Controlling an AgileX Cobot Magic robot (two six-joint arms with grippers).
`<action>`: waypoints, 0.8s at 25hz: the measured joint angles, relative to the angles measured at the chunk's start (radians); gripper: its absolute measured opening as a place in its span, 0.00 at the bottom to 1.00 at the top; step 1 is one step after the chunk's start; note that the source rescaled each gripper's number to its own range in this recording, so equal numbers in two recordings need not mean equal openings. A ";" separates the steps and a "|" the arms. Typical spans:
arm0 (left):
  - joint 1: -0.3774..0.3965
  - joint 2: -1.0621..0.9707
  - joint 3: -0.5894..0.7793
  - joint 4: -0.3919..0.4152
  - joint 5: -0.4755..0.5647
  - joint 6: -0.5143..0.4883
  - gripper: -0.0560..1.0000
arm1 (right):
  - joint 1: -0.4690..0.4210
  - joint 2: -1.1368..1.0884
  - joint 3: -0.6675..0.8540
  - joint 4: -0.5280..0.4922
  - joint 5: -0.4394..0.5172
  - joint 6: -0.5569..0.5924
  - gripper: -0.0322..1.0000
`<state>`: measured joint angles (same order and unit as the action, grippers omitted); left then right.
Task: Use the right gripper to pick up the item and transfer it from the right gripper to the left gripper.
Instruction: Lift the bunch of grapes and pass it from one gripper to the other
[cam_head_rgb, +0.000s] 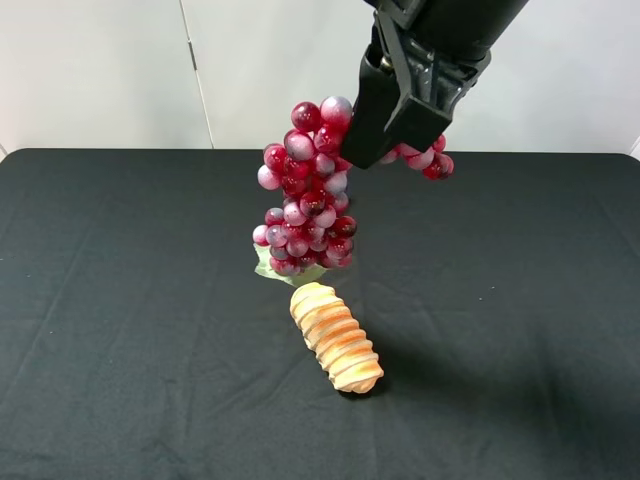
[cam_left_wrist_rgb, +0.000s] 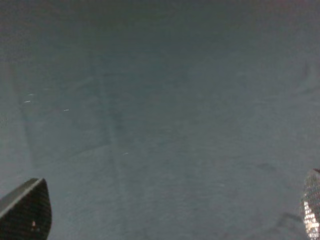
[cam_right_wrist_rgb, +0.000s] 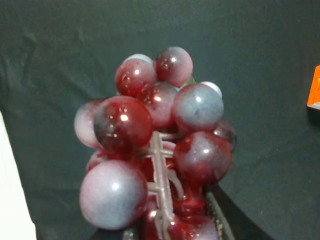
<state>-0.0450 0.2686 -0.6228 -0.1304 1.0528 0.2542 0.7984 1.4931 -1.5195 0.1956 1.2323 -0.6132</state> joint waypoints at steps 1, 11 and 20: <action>-0.016 0.039 -0.001 -0.011 -0.016 0.015 1.00 | 0.000 0.000 0.000 0.000 0.000 0.000 0.03; -0.319 0.315 -0.001 0.020 -0.322 0.109 1.00 | 0.000 0.000 -0.030 0.036 0.001 0.021 0.03; -0.495 0.563 -0.001 0.019 -0.681 0.115 1.00 | 0.000 0.000 -0.060 0.043 -0.001 0.059 0.03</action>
<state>-0.5399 0.8315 -0.6236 -0.1112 0.3714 0.3696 0.7984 1.4931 -1.5799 0.2388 1.2314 -0.5539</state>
